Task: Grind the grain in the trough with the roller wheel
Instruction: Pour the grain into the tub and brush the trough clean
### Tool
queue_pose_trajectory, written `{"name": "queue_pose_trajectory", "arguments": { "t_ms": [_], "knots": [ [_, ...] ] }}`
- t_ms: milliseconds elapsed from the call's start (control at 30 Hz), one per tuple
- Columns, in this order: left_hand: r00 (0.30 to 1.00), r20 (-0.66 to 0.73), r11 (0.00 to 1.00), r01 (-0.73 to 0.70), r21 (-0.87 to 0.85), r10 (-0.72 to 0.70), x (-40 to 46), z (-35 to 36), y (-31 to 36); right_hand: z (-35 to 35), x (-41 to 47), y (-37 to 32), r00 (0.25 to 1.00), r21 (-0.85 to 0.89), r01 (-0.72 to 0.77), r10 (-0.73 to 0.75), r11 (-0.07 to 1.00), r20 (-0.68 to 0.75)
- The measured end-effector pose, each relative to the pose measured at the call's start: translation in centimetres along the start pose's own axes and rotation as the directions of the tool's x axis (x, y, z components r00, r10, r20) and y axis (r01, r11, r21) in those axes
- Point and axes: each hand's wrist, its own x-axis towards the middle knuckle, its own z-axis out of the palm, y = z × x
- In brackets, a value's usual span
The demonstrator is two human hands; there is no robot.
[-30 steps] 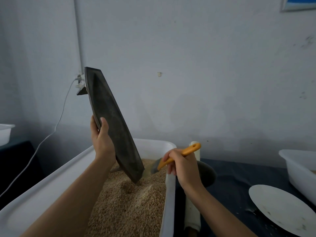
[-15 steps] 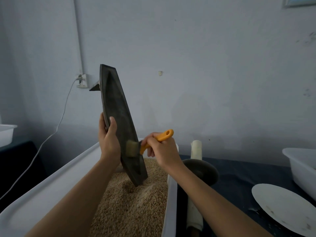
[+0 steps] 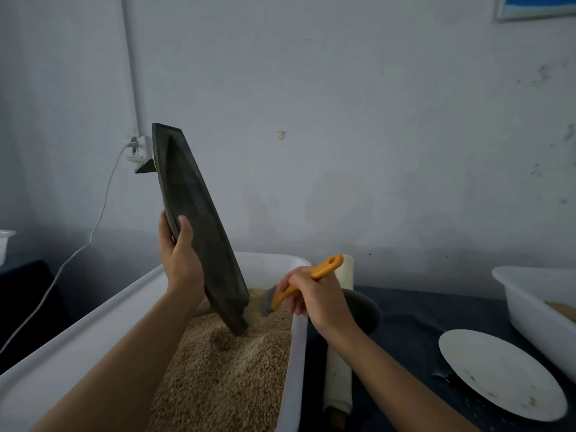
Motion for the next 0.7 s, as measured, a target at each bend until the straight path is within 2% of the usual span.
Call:
{"name": "queue_pose_trajectory", "arguments": {
  "t_ms": [100,233,367,467,533,633,700],
  "knots": [
    [1.0,-0.002,1.0,0.016,-0.007,-0.016,-0.1,0.0,0.0,-0.3,0.5,0.3,0.997,0.009,0.016,-0.015,1.0,-0.07],
    [0.998,0.006,0.997,0.069,-0.036,-0.069,0.3,-0.3,0.3,-0.4,1.6,-0.4,0.995,0.289,0.077,-0.055,0.954,-0.084],
    [0.99,0.058,0.986,0.136,-0.092,-0.131,0.1,0.2,1.2,0.2,3.1,-1.4,0.996,0.495,-0.088,0.063,0.865,0.066],
    [0.973,0.08,0.97,0.223,-0.096,-0.216,-0.2,0.9,1.5,1.2,4.0,-2.1,0.983,0.508,-0.158,0.086,0.846,0.162],
    [0.94,0.077,0.936,0.339,-0.097,-0.333,-0.7,1.6,1.4,1.9,4.6,-2.6,0.98,0.493,-0.168,0.089,0.854,0.18],
    [0.853,0.092,0.843,0.522,-0.13,-0.514,-1.3,2.8,1.8,2.5,5.1,-3.2,0.985,0.368,-0.148,0.103,0.918,0.14],
    [0.819,0.106,0.811,0.574,-0.114,-0.564,-1.4,3.7,2.4,2.3,5.1,-3.5,0.989,0.297,-0.137,0.113,0.945,0.097]
  ]
}}
